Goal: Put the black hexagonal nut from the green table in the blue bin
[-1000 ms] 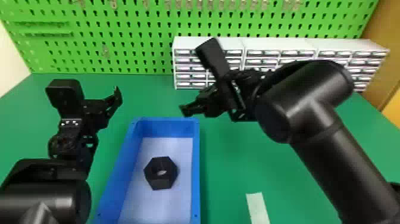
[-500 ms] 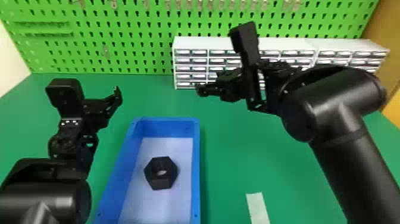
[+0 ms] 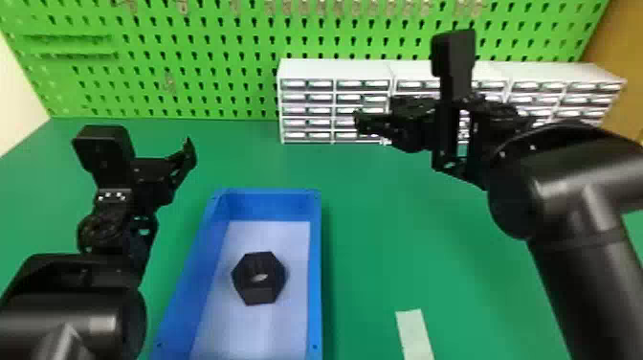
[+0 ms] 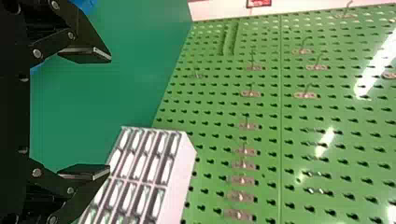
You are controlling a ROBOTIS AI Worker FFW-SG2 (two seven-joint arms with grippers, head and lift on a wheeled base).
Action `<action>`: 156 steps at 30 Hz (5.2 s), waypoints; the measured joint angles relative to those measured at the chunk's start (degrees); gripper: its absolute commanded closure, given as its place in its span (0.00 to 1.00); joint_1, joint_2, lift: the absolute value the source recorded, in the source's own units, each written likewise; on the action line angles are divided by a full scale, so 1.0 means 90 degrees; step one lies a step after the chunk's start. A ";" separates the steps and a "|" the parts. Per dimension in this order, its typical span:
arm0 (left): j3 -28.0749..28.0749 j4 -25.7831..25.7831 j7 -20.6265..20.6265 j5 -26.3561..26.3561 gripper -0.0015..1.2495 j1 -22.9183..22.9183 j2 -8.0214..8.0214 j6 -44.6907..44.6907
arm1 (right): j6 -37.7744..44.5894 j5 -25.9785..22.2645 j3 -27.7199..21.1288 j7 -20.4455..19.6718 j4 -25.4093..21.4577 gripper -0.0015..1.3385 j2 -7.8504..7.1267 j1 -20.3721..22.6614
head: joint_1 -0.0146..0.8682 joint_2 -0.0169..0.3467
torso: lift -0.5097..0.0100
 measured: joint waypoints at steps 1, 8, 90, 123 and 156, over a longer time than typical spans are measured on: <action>-0.0002 0.0000 0.0000 0.0000 0.20 0.0001 0.0000 0.0000 | -0.0079 0.0025 -0.0040 -0.0017 0.0000 0.32 0.0001 0.0036 | 0.79 0.19 | 0.80; -0.0015 0.0000 0.0000 0.0000 0.20 0.0005 0.0000 0.0002 | -0.0543 0.0134 -0.0311 -0.0321 0.0021 0.32 0.0052 0.0310 | 0.79 0.19 | 0.80; -0.0348 0.0563 0.0245 0.0200 0.20 0.0097 -0.0010 -0.0428 | -0.4519 0.0717 -0.1139 -0.1898 0.1364 0.32 0.0560 0.1958 | 0.79 0.19 | 0.80; -0.0460 0.0732 0.0401 0.0269 0.20 0.0028 -0.0010 -0.0500 | -0.4557 0.0747 -0.1327 -0.1898 0.1335 0.32 0.0698 0.2070 | 0.79 0.19 | 0.80; -0.0577 0.0928 0.0420 0.0244 0.20 0.0040 -0.0010 -0.0801 | -0.4516 0.0912 -0.1307 -0.1986 0.1346 0.32 0.0612 0.2170 | 0.79 0.19 | 0.80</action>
